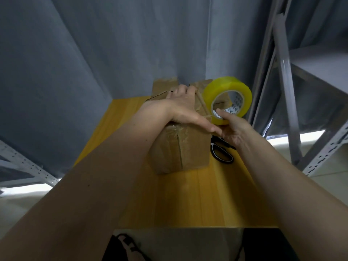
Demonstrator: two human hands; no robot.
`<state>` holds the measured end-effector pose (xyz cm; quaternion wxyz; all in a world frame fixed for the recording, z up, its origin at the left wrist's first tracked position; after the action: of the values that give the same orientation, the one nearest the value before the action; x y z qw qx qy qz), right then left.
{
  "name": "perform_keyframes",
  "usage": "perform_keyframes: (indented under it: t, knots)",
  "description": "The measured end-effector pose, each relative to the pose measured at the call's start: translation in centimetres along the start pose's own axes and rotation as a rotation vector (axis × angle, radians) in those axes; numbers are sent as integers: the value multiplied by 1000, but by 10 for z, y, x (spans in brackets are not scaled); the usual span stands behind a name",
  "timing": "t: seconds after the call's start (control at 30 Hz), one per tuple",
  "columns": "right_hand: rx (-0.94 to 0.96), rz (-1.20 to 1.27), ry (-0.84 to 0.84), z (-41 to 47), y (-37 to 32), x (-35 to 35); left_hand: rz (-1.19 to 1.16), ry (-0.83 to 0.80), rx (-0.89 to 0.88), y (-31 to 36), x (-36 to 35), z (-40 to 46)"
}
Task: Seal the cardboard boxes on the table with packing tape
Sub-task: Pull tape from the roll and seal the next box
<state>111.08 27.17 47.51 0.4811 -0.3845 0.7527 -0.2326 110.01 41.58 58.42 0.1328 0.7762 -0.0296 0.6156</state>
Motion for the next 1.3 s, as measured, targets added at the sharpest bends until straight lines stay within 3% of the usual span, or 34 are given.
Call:
perform_keyframes:
  t: [0.13,0.47,0.6,0.73,0.97,1.13,1.3]
  knots:
    - [-10,-7,8,-1,0,0,41,-61,6,-2,-2,2]
    - [82,46,83,-13,3,-19,-169,274,-126,-6,6,-21]
    - [243,86,15,-30,-29,-54,-393,435,-159,-16,22,-35]
    - [468,-138,10,-51,-58,-89,-699,568,-213,-38,26,-48]
    - [486,-543,-1,-55,-22,-131,-1287,382,-129,-99,-30,-59]
    - [561,-885,-82,-52,13,-157,-1363,195,-3,-123,-75,-71]
    - [566,-913,1,-56,20,-155,-1345,82,-18,-125,-72,-70]
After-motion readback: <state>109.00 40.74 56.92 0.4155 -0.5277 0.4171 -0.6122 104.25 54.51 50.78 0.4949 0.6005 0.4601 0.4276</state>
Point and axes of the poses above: each hand's wrist, its own z-axis towards the middle knuckle, its own x-axis out of the back of the hand, y = z × x, the point moved 5 cm from there along z, towards the middle knuckle
